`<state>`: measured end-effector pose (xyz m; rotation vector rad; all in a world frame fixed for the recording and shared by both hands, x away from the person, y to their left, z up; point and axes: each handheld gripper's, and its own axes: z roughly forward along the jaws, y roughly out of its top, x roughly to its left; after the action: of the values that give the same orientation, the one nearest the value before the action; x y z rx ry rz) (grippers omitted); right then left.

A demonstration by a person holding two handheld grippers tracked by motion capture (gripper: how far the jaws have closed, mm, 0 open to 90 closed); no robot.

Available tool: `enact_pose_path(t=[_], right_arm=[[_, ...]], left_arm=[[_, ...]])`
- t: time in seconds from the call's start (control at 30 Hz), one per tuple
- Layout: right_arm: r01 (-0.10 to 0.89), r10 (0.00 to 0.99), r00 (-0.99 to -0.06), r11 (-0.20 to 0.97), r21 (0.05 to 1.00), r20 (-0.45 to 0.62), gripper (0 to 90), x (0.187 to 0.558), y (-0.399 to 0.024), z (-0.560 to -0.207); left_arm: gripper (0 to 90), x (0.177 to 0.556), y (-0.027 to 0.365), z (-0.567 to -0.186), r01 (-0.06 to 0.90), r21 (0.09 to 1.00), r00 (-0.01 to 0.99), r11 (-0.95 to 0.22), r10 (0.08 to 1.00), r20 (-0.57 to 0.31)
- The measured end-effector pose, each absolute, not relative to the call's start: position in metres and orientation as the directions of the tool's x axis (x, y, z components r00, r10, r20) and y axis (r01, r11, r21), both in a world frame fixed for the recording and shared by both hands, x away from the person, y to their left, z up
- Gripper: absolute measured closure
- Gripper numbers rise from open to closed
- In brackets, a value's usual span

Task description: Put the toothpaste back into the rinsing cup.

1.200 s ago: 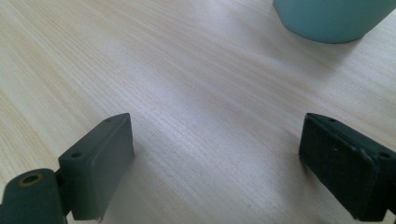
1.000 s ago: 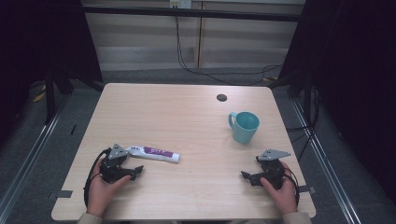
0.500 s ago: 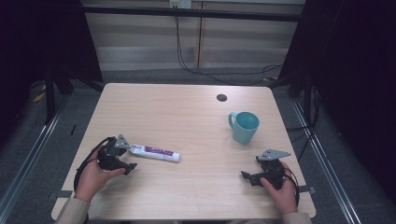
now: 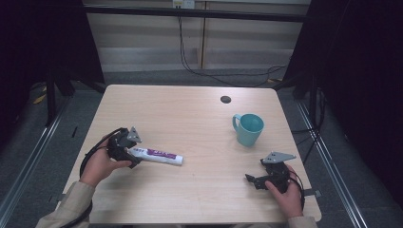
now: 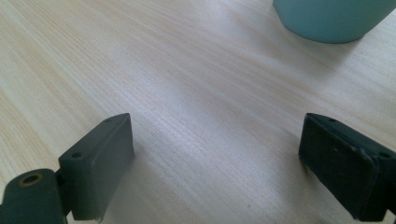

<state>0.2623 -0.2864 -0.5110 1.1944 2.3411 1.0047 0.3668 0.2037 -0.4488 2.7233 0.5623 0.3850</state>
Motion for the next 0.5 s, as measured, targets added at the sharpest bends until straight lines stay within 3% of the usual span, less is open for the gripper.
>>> enact_pose_path(t=[0.1,0.33,0.5], right_arm=[[0.572,0.803,-0.596,0.401,0.716,0.027,9.7,0.262,-0.286,-0.511],[0.573,0.803,-0.595,0.400,0.715,0.028,9.7,0.262,-0.286,-0.511],[0.574,0.803,-0.595,0.400,0.715,0.028,9.7,0.262,-0.286,-0.511]], left_arm=[[25.0,0.373,0.196,-0.452,0.307,0.329,0.907,-0.893,0.378,0.182],[32.9,0.383,0.192,-0.463,0.304,0.329,0.924,-0.894,0.361,0.127],[36.1,0.385,0.187,-0.467,0.278,0.293,0.935,-0.915,0.328,0.137]])
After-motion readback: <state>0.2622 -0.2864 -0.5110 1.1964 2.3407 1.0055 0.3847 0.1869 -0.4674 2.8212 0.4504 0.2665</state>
